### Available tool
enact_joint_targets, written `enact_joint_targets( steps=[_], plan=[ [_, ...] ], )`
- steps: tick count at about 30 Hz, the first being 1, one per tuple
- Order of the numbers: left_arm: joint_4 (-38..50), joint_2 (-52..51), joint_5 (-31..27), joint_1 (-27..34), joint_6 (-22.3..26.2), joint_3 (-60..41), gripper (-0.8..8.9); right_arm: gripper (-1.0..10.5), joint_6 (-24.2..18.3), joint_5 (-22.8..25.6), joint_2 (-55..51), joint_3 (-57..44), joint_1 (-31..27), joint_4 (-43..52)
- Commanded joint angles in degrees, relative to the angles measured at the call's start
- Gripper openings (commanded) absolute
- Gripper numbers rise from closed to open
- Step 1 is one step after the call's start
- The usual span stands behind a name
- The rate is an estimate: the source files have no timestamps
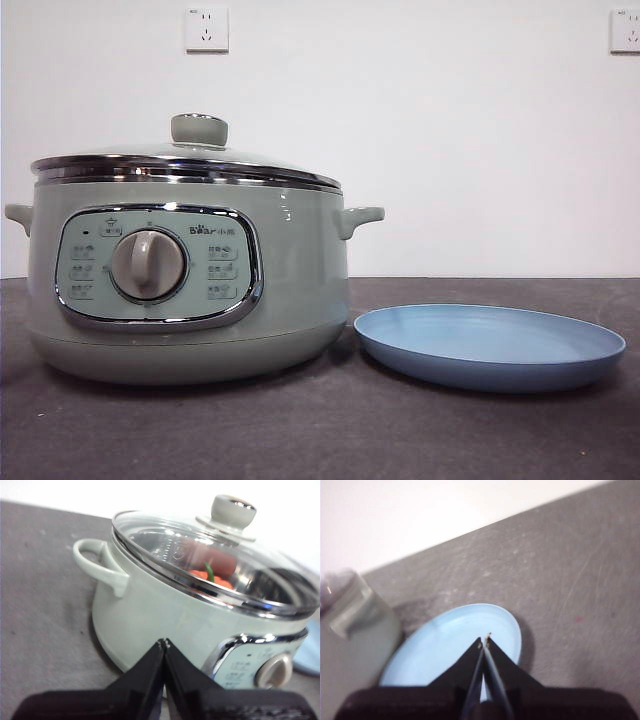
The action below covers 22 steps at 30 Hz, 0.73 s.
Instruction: Take the pumpkin out from the steamer,put the pumpkin in the blue plate,close the lid
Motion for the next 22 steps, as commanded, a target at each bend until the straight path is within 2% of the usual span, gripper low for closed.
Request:
enact_joint_targets(
  steps=[1,5,11,16,22],
  plan=[
    [-0.6,-0.2,0.7,0.1,-6.4,-0.5,-0.04,0.0,7.2,0.2,0.0,-0.8,-0.2,0.4],
    [-0.6,-0.2,0.7,0.1,-6.9,-0.4,-0.05,0.0,7.2,-0.4,0.0,-0.7,-0.2,0.4],
    [-0.3,-0.2,0.5,0.1,-9.4,1.5,-0.07,-0.1,7.3,-4.6,0.3,1.3,-0.2,0.4],
    [-0.4,1.3,0.1,0.1,-9.4,5.7,-0.07,-0.1,7.8,-4.6,2.4,5.8,-0.2,0.3],
    [-0.5,8.7,-1.7,0.1,-9.0,13.0,-0.07,-0.1,6.4,-4.5,8.2,13.7,-0.2,0.3]
  ],
)
